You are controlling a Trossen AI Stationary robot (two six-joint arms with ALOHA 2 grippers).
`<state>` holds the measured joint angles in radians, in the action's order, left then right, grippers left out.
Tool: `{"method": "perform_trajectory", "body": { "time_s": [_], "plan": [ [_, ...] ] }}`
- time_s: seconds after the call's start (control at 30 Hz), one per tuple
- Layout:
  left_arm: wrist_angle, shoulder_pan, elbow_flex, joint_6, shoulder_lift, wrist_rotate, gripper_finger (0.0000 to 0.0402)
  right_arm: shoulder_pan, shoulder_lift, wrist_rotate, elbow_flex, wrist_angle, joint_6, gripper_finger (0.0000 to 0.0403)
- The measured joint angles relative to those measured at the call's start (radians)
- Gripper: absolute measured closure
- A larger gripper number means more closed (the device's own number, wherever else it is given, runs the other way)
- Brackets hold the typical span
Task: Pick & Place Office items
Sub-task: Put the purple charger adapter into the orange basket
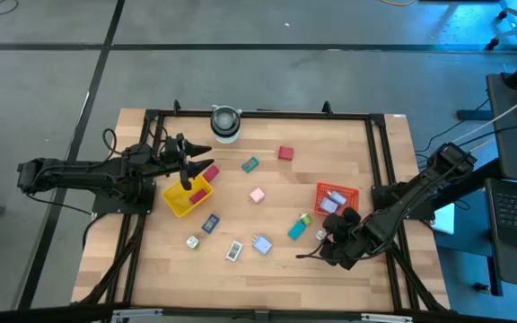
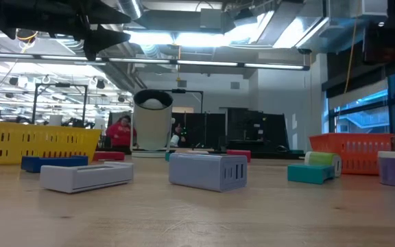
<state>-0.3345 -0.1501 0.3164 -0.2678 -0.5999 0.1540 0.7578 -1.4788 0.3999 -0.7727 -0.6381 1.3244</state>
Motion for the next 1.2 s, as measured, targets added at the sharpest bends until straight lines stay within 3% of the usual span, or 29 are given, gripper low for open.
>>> {"method": "perform_trajectory", "body": {
  "time_s": [0.63,1.2],
  "plan": [
    [0.022,0.000,0.000,0.001,0.000,0.000,0.0176,-0.019,-0.002,0.030,0.000,0.030,-0.005,0.0159],
    [0.025,0.000,0.000,-0.003,0.000,-0.007,0.0176,-0.029,-0.099,-0.004,0.000,0.072,-0.023,0.0159]
  ]
}}
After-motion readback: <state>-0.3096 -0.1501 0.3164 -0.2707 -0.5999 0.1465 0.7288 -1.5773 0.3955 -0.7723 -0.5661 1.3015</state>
